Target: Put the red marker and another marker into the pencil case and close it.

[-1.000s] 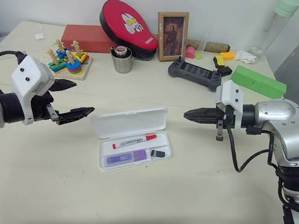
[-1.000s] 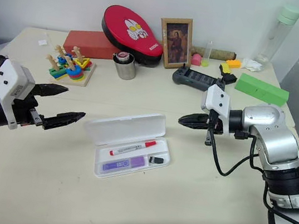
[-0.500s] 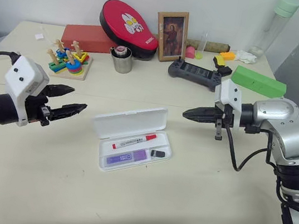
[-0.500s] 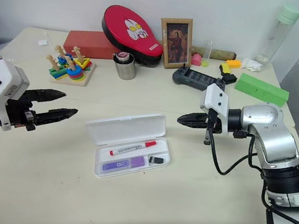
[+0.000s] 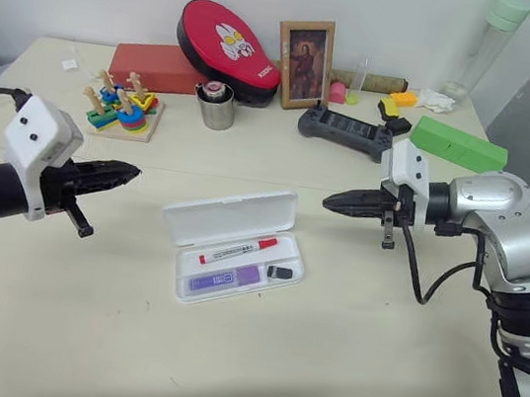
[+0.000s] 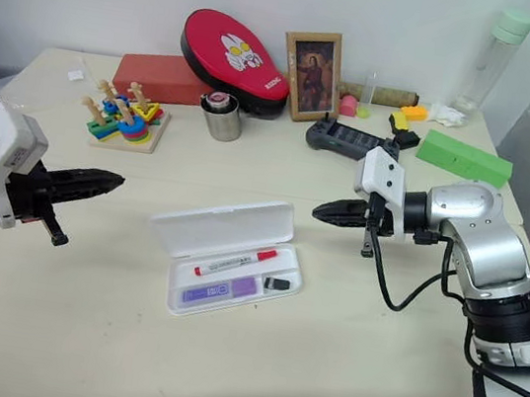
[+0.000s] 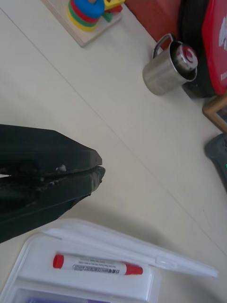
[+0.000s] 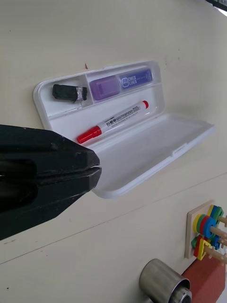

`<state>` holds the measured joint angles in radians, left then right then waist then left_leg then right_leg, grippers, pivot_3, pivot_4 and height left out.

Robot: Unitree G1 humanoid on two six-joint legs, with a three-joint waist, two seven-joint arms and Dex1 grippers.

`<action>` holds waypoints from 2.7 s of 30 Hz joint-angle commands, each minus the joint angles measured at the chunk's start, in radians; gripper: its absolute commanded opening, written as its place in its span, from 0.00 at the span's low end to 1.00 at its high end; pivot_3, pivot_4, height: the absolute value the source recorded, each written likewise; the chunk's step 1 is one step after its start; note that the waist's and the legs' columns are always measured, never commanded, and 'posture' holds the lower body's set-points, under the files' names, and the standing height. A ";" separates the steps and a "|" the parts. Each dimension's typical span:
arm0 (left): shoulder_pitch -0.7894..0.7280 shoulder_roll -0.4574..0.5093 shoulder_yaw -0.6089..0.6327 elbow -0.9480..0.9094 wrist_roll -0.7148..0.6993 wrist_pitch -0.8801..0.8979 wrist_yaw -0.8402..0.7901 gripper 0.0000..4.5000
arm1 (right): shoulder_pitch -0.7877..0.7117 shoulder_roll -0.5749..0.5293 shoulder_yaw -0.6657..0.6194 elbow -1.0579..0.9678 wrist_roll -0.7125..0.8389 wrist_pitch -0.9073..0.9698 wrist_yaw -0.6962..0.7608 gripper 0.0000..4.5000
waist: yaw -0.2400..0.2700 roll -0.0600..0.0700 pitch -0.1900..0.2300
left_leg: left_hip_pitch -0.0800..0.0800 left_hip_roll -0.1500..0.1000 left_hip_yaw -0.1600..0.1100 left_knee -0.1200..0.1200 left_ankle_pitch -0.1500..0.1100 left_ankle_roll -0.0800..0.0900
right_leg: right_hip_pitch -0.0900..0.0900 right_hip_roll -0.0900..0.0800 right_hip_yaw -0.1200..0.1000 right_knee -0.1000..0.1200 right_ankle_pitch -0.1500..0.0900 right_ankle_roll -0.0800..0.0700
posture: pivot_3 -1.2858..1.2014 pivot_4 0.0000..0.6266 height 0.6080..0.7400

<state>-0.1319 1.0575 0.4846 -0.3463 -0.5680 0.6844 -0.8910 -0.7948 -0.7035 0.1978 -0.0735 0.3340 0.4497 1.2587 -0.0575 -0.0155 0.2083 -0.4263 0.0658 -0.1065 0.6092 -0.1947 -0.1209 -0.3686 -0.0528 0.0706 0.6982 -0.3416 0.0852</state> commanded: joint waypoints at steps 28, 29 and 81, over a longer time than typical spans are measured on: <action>-0.588 -0.080 -0.611 0.491 0.253 -0.251 -0.521 0.01 | 0.019 -0.041 -0.060 -0.117 0.037 0.072 -0.017 0.00 | -0.003 0.000 0.000 | -0.001 0.000 0.000 0.000 0.002 0.000 | -0.001 0.000 0.000 0.000 0.000 0.000 | 0.52 0.24 1.00; -0.589 -0.084 -0.612 0.482 0.253 -0.246 -0.524 0.01 | 0.019 -0.041 -0.060 -0.117 0.038 0.072 -0.018 0.00 | -0.002 0.000 0.000 | -0.001 0.000 0.000 0.000 0.002 0.000 | -0.001 0.000 0.000 0.000 0.000 0.000 | 0.52 0.24 1.00; -0.252 -0.280 -0.646 0.113 0.333 -0.295 -0.266 0.01 | 0.174 -0.157 -0.028 -0.230 0.041 0.001 0.061 0.00 | 0.017 0.001 -0.001 | 0.002 -0.001 -0.001 0.001 0.006 0.005 | 0.004 0.000 0.000 0.000 0.002 0.002 | 0.52 0.24 1.00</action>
<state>-0.3817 0.7779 -0.2125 -0.1998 -0.1767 0.3297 -1.1672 -0.6001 -0.8710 0.1856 -0.2963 0.3736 0.4545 1.3414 -0.0404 -0.0148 0.2078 -0.4246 0.0648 -0.1072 0.6104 -0.1889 -0.1160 -0.3645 -0.0529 0.0704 0.6984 -0.3394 0.0867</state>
